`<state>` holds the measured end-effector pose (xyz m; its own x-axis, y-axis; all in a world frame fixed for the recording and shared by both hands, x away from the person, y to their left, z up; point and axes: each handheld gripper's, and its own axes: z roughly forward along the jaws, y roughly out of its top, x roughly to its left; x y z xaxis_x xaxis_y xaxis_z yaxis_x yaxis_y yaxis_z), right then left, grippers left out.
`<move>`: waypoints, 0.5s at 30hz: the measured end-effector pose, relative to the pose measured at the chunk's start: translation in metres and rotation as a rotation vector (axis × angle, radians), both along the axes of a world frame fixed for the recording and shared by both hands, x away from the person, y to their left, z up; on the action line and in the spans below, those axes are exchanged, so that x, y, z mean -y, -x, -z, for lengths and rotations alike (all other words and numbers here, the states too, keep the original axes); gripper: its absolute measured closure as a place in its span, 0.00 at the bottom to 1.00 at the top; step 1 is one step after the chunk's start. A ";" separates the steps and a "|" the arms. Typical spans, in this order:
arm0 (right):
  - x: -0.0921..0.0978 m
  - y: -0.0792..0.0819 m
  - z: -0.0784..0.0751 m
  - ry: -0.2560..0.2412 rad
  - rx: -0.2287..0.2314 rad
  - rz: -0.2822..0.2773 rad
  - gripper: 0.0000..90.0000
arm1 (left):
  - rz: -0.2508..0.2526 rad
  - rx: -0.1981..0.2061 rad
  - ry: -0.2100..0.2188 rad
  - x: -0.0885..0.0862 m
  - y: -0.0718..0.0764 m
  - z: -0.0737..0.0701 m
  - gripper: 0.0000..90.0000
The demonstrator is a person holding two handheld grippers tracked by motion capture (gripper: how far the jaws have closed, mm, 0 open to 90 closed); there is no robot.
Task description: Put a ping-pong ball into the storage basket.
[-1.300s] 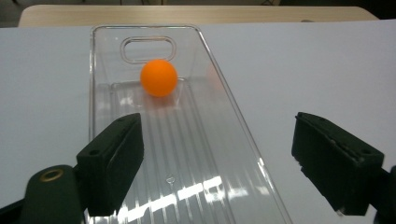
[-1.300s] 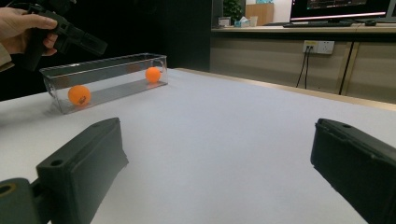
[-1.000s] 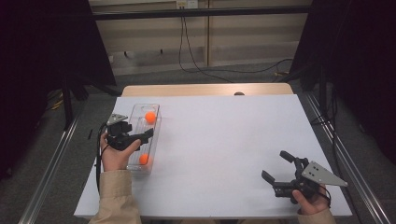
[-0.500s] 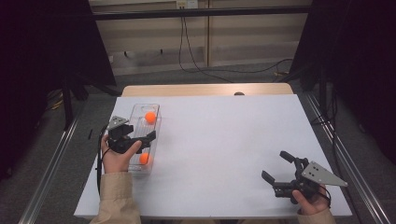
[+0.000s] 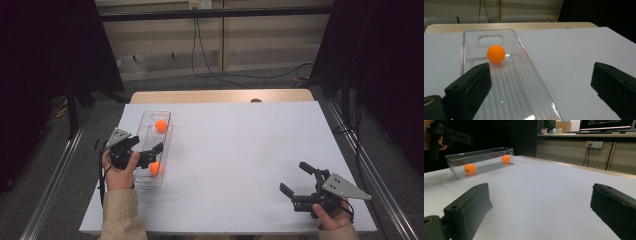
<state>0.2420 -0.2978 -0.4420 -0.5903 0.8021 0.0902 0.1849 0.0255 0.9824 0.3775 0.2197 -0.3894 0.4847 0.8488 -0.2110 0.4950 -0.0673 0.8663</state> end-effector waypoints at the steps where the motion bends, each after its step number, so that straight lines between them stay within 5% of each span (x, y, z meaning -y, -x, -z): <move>1: 0.000 0.000 0.000 0.000 0.000 0.000 0.03 | 0.002 0.004 0.005 0.000 0.001 0.000 0.03; 15: 0.000 0.000 0.000 0.002 0.005 -0.003 0.03 | 0.014 0.062 0.032 -0.005 0.013 0.000 0.03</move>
